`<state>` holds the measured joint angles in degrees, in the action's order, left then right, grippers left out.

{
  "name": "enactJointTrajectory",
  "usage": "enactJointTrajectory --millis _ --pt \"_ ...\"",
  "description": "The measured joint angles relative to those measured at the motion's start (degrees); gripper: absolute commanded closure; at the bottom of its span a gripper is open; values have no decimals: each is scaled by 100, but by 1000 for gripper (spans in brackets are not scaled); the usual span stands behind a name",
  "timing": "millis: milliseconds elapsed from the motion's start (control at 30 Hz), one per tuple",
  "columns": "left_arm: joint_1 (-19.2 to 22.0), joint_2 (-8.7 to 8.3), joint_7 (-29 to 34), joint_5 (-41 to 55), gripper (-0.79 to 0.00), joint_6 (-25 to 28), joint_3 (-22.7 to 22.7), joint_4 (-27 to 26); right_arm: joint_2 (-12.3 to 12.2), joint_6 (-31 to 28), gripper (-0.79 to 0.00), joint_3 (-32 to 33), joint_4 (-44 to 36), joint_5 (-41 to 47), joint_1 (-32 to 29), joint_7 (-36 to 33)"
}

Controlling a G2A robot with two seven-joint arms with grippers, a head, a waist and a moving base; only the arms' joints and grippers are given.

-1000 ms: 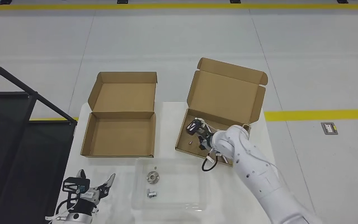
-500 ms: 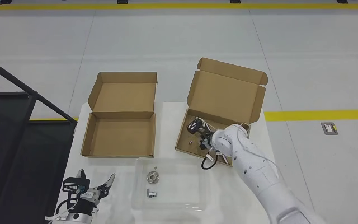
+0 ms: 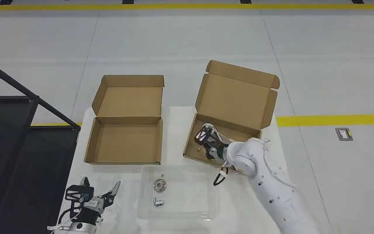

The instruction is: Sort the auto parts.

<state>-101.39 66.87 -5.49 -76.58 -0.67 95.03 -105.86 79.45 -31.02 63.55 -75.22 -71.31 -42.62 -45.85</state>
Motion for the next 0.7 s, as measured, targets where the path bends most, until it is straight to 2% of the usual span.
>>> enactJointTrajectory --millis 100,167,233,267,300,333,567,700 --pt "1 0 0 0 -785 0 0 -1 -134 -330 -166 355 -972 85 -608 93" --pt "14 -3 -48 -31 -785 87 0 -28 -202 -589 -271 545 -1483 168 -934 171" --pt "17 -16 -188 -160 -785 274 41 -64 -268 -885 -425 709 -1984 253 -1239 221" --pt "15 -24 -241 -237 -785 379 62 -89 -292 -978 -591 759 -2167 272 -1343 215" --pt "15 -40 -284 -346 -785 573 91 -138 -318 -1069 -714 797 -2383 280 -1456 171" --pt "21 -54 -300 -390 -785 756 119 -190 -334 -1150 -785 800 -2519 306 -1520 137" --pt "241 -202 -390 -1258 -785 2172 468 -603 -451 -2113 -785 746 -2938 726 -1619 -5" --pt "599 -307 -374 -1805 -785 3087 598 -629 -526 -2320 -785 728 -3014 884 -1668 -324"
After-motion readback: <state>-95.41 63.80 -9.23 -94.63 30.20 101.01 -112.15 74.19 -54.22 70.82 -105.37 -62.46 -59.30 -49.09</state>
